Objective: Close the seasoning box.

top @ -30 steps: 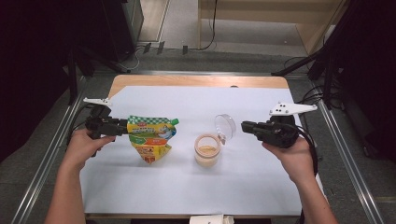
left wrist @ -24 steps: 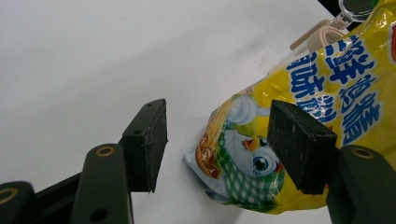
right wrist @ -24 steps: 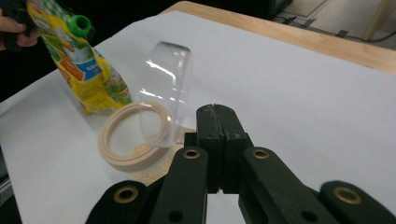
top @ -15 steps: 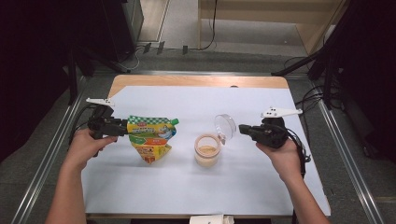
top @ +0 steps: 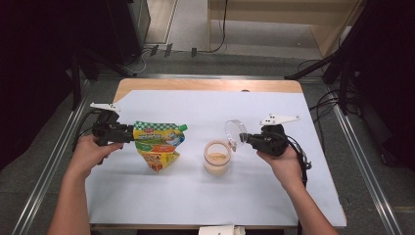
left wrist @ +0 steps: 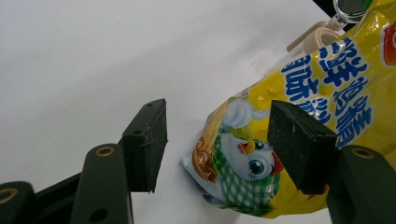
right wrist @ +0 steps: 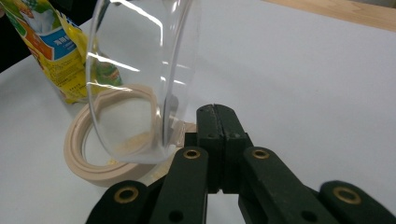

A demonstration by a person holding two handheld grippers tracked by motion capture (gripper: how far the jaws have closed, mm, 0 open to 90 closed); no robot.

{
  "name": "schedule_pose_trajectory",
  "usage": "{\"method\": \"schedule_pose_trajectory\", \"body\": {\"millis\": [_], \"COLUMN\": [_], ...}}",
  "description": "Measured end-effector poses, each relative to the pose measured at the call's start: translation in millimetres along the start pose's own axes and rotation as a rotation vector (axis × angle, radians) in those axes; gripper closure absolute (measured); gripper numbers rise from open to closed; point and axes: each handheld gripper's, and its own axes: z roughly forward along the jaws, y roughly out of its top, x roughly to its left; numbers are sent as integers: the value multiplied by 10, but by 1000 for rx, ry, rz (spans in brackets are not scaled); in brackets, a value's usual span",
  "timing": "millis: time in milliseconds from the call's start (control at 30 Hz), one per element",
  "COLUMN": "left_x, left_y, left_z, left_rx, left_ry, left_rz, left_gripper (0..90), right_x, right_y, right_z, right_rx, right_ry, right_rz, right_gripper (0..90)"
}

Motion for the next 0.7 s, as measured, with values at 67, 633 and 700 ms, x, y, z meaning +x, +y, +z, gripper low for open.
{"method": "schedule_pose_trajectory", "body": {"millis": [67, 633, 700], "left_x": [6, 28, 27], "left_y": [0, -12, -11], "left_z": [-4, -28, -31], "left_rx": [-2, -8, -8], "left_ry": [-3, -1, 2], "left_rz": [-3, -12, -7], "left_gripper": [393, 393, 393], "right_x": [9, 181, 212], "right_y": [0, 32, 35], "right_z": [21, 47, 39], "right_rx": [3, 0, -2], "right_ry": [0, 24, 27], "right_rz": [-4, -62, -67], "right_gripper": [900, 900, 900]}}
